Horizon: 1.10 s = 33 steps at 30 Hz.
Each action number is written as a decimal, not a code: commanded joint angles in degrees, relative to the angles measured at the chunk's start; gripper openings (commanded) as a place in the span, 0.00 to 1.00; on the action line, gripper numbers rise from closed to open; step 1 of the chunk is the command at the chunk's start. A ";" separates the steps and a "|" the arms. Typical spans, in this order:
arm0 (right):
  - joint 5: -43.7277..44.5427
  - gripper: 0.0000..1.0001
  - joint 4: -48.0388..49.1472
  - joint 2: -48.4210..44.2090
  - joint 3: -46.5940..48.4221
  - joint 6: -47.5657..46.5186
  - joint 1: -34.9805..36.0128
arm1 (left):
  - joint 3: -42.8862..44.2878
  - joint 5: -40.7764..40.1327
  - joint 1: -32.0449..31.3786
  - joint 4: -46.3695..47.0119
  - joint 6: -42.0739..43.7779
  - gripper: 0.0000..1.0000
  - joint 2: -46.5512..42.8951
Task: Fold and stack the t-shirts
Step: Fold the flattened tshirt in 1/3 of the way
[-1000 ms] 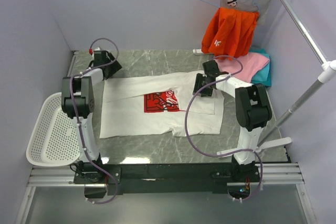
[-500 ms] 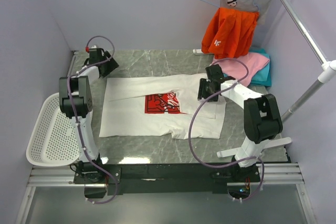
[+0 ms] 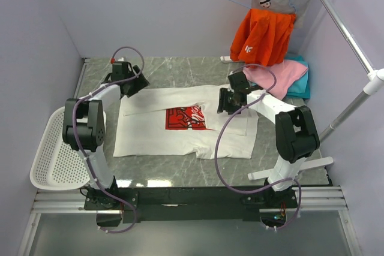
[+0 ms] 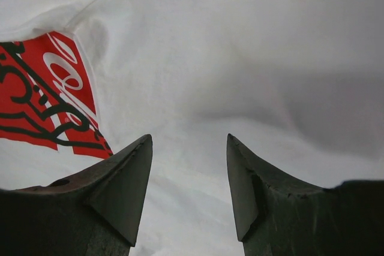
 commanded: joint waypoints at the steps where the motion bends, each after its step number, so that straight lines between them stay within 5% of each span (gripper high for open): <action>1: -1.86 0.60 1.37 0.91 1.05 -0.29 0.97 | -1.31 -0.53 -0.08 -1.02 -0.30 0.75 1.65; 13: -3.10 0.60 -1.35 -0.14 -10.53 2.25 4.30 | 10.01 -3.25 0.27 -5.15 0.67 0.75 14.74; 23: 5.77 0.61 -4.43 -4.00 -15.65 3.13 4.39 | 20.30 -3.86 3.97 -7.35 0.49 0.75 20.82; 33: 9.65 0.62 -4.08 -15.69 -8.97 0.14 4.39 | 13.37 -8.24 0.90 -6.64 3.31 0.74 3.63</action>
